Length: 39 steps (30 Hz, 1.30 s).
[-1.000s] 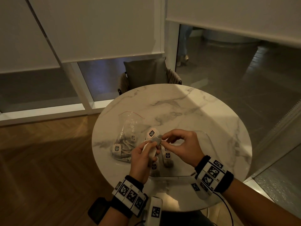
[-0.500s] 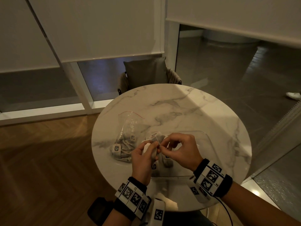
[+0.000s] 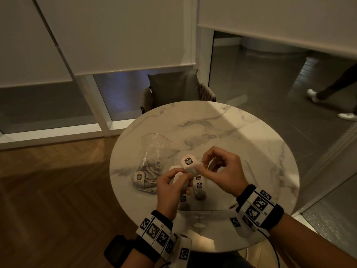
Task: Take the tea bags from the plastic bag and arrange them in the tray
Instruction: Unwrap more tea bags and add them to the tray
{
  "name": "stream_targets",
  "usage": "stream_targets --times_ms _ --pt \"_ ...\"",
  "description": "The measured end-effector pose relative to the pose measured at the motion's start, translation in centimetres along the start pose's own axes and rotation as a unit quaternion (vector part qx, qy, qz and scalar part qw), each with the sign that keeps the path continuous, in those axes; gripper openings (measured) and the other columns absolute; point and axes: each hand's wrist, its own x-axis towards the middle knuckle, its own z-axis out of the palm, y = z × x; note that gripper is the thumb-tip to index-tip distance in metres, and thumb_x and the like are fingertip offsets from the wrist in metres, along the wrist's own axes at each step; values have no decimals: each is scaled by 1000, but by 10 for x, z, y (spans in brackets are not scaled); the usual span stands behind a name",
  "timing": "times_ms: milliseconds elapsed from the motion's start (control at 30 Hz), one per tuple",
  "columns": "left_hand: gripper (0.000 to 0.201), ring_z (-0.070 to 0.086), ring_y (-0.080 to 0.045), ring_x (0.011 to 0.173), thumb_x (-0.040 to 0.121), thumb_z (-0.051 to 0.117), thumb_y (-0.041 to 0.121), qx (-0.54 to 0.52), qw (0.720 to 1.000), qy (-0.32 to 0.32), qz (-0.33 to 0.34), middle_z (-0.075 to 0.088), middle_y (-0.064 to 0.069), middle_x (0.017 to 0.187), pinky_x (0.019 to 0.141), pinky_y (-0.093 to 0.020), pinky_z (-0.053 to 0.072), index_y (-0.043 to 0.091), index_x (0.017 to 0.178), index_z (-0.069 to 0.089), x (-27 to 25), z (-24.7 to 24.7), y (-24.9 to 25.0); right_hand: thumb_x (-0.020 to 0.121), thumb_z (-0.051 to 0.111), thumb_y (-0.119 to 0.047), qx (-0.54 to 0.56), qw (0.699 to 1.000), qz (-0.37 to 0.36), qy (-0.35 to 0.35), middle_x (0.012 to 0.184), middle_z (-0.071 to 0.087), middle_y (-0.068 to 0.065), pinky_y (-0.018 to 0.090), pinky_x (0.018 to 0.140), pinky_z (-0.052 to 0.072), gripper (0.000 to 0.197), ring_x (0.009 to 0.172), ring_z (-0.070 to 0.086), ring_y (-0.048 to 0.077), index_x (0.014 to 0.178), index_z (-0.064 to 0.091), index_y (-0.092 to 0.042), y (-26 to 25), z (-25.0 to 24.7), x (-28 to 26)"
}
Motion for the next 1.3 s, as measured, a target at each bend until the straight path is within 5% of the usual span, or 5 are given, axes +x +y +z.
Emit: stream_targets --times_ms 133,333,700,1000,1300 --pt "3 59 -19 59 70 75 11 26 998 -59 14 66 -13 71 44 -25 45 13 70 73 -4 -1 6 84 73 -23 71 993 85 29 69 67 6 31 49 49 16 48 60 24 86 67 -8 -2 -9 11" --pt "5 59 -21 58 68 72 13 61 994 -82 35 67 -12 71 44 -25 44 11 72 74 -2 -1 5 76 82 -23 62 987 110 -104 71 70 13 32 73 57 39 69 66 22 113 70 -21 1 -15 12" --pt "33 61 -21 65 66 78 33 27 997 -68 3 64 -15 73 47 -24 46 2 78 73 2 -10 -1 66 87 -5 84 993 65 -43 72 73 10 25 68 57 22 67 70 20 86 77 -9 -3 -8 15" --pt "16 61 -16 62 82 73 8 2 999 -31 24 66 -13 78 47 -20 44 2 97 71 0 -8 1 67 87 -28 50 985 124 -112 87 77 1 35 76 59 31 82 73 21 93 76 -15 3 -3 15" --pt "6 57 -15 58 89 64 1 -6 999 -28 44 63 -13 70 46 -21 44 -2 91 68 2 -8 5 71 85 -8 66 983 133 -113 87 77 4 35 77 60 23 81 74 20 92 76 -14 4 1 12"
